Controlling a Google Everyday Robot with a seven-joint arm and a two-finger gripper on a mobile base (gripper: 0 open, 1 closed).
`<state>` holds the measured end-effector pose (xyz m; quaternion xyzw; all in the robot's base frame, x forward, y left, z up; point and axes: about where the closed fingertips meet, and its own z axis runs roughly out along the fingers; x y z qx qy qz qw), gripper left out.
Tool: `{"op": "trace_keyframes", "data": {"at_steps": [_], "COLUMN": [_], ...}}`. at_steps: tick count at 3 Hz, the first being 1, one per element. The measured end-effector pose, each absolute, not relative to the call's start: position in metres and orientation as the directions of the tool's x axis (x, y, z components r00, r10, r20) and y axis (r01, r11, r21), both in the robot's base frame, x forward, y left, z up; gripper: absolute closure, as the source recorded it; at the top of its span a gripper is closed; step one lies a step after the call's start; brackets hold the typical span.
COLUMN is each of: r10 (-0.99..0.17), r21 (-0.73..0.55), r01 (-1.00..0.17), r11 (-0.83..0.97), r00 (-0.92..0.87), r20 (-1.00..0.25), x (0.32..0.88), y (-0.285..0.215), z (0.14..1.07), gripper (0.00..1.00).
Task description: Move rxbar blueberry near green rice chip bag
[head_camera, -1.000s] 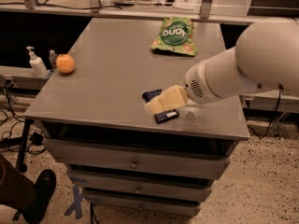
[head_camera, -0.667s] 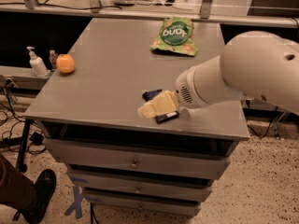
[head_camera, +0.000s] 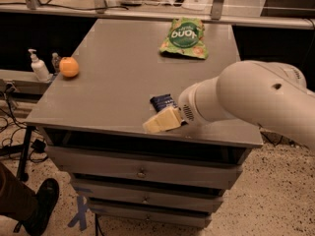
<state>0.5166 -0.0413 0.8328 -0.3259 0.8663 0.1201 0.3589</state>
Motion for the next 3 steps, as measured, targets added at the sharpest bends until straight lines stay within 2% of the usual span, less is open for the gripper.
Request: {"op": "trace_keyframes", "data": {"at_steps": [1, 3], "r10": [-0.477, -0.47], "r21": [-0.038, -0.041], "r01": [-0.643, -0.636], "r11": [0.765, 0.771], "r00": [-0.525, -0.524], "r20": [-0.705, -0.71], "x": [0.5212, 0.5249], "y": [-0.0388, -0.0361], "z": [0.8238, 0.8201], "gripper": [0.17, 0.64]}}
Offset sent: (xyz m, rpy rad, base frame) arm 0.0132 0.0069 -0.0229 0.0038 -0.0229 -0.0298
